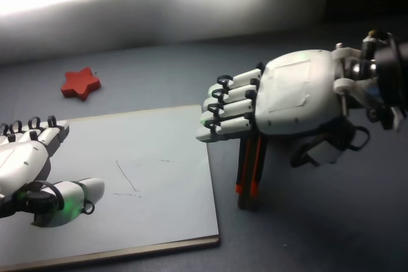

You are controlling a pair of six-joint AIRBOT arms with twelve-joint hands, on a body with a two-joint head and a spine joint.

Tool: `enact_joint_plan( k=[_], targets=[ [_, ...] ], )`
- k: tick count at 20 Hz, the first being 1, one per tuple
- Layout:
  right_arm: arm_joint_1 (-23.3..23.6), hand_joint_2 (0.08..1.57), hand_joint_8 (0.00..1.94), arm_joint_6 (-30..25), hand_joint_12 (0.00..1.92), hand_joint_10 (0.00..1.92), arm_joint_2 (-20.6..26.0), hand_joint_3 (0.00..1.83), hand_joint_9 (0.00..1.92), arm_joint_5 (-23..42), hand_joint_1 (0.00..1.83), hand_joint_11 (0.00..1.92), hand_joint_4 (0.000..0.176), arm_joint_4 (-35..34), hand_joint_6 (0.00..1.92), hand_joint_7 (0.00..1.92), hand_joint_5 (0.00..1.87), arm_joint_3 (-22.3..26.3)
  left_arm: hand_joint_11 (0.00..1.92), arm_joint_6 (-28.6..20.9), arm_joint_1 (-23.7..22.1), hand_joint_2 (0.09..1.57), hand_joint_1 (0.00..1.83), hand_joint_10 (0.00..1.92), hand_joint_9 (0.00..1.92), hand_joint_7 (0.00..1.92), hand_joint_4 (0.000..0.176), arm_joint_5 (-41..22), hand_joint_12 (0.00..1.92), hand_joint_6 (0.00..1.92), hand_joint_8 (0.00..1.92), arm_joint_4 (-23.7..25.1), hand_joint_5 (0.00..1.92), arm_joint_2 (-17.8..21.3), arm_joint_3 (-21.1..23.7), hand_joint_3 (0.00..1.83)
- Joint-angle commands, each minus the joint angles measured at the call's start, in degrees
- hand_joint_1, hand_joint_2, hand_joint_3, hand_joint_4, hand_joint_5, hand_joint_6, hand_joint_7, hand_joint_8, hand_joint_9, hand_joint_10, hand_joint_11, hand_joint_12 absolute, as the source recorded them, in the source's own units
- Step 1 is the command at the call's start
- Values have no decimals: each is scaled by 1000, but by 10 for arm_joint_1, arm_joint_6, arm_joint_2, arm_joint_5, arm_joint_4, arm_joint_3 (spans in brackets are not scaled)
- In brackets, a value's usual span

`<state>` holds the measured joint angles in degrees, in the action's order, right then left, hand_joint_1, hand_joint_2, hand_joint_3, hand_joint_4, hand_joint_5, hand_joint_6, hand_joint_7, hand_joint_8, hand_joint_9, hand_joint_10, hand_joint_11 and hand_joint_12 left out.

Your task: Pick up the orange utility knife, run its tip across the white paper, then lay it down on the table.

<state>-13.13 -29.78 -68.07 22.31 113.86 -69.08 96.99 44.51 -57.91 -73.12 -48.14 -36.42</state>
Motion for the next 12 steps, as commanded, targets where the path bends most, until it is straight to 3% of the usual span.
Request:
enact_joint_plan(
  k=[1, 3, 12],
  targets=[
    [5, 971, 0, 0, 0, 0, -2, 63, 0, -8, 1136, 0, 0, -9, 0, 0, 0, -5, 0, -2, -2, 1298, 129, 0, 0, 0, 0, -47, 132, 0, 0, 32, 0, 0, -3, 8],
    [3, 982, 0, -11, 0, 0, -24, 69, 0, -2, 1137, 0, 0, 22, 0, 0, 0, -29, 0, -3, -4, 1309, 58, 0, 0, 0, 0, -51, 100, 0, 0, 31, 0, -2, -3, 7],
    [-26, 989, 0, -11, 0, 0, -80, 77, 0, -47, 1154, 0, 0, 25, 0, 0, 0, -67, 0, -3, -13, 1318, 0, 0, 0, 0, 0, -53, 78, 0, 0, 30, 0, -15, -15, 0]
  ],
)
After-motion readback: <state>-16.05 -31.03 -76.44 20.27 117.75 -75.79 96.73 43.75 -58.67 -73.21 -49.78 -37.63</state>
